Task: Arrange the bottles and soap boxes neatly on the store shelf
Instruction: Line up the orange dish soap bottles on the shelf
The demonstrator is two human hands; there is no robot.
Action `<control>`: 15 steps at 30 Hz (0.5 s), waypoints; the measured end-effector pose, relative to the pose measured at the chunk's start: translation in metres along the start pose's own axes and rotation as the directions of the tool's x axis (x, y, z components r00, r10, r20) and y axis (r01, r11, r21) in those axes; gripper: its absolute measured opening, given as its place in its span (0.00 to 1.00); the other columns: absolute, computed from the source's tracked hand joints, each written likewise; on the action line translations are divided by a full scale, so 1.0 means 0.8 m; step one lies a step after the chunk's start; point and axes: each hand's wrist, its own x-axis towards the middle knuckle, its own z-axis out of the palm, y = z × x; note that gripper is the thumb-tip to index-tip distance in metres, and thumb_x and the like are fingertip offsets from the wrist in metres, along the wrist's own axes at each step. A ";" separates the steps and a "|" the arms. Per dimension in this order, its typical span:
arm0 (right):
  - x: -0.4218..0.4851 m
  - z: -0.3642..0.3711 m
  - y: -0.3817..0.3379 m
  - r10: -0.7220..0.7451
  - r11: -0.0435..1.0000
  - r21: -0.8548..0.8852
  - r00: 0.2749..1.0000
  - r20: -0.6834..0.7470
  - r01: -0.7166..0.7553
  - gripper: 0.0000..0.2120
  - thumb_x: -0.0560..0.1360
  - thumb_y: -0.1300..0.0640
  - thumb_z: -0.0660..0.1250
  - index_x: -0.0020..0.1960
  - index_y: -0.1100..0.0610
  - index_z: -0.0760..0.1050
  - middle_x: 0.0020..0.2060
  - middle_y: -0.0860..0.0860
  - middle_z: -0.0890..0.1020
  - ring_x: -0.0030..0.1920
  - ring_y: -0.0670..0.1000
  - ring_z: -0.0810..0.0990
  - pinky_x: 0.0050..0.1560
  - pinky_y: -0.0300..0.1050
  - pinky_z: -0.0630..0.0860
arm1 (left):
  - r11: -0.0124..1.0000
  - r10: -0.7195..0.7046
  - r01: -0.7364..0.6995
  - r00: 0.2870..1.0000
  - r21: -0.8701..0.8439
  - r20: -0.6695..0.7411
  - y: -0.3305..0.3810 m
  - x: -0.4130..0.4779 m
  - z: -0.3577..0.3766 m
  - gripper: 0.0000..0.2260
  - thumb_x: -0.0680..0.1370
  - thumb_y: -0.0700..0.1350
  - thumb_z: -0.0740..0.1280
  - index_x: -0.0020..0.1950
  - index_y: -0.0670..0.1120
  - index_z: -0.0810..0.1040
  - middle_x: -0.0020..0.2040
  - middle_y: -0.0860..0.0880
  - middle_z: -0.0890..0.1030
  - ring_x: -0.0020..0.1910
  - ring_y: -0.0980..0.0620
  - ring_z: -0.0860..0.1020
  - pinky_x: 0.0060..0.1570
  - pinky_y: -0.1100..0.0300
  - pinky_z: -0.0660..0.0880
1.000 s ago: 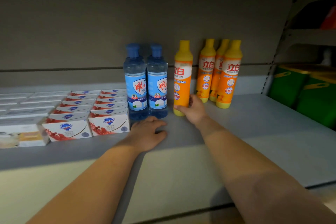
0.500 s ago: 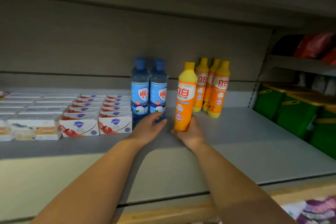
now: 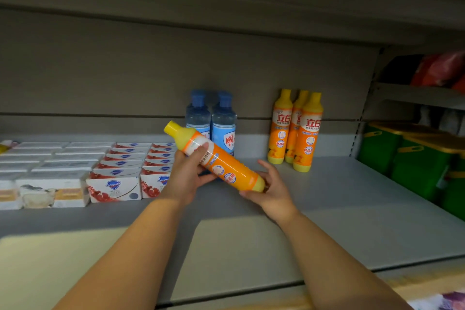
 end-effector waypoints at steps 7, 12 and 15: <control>-0.001 -0.004 -0.024 0.040 0.870 0.490 0.981 -0.190 0.060 0.30 0.61 0.54 0.74 0.60 0.45 0.69 0.52 0.49 0.78 0.51 0.48 0.81 0.45 0.43 0.79 | 0.993 0.031 -0.020 0.995 -0.120 0.094 0.018 -0.006 -0.002 0.27 0.62 0.54 0.75 0.59 0.52 0.72 0.51 0.51 0.84 0.51 0.52 0.83 0.43 0.53 0.81; 0.001 -0.014 -0.027 0.181 0.722 0.692 0.961 -0.210 0.015 0.15 0.73 0.55 0.67 0.59 0.49 0.72 0.56 0.49 0.77 0.53 0.51 0.81 0.40 0.46 0.80 | 0.987 0.156 -0.143 0.952 -0.070 0.264 0.030 -0.017 0.004 0.21 0.69 0.42 0.69 0.61 0.50 0.73 0.51 0.50 0.84 0.53 0.50 0.82 0.47 0.55 0.80; 0.001 -0.017 -0.030 0.224 0.777 0.630 0.934 -0.278 0.001 0.09 0.74 0.47 0.65 0.54 0.47 0.73 0.54 0.50 0.79 0.51 0.50 0.81 0.36 0.43 0.78 | 0.985 0.168 -0.138 0.916 -0.106 0.364 0.033 -0.022 0.009 0.26 0.70 0.35 0.64 0.66 0.53 0.71 0.56 0.47 0.82 0.57 0.47 0.80 0.53 0.51 0.79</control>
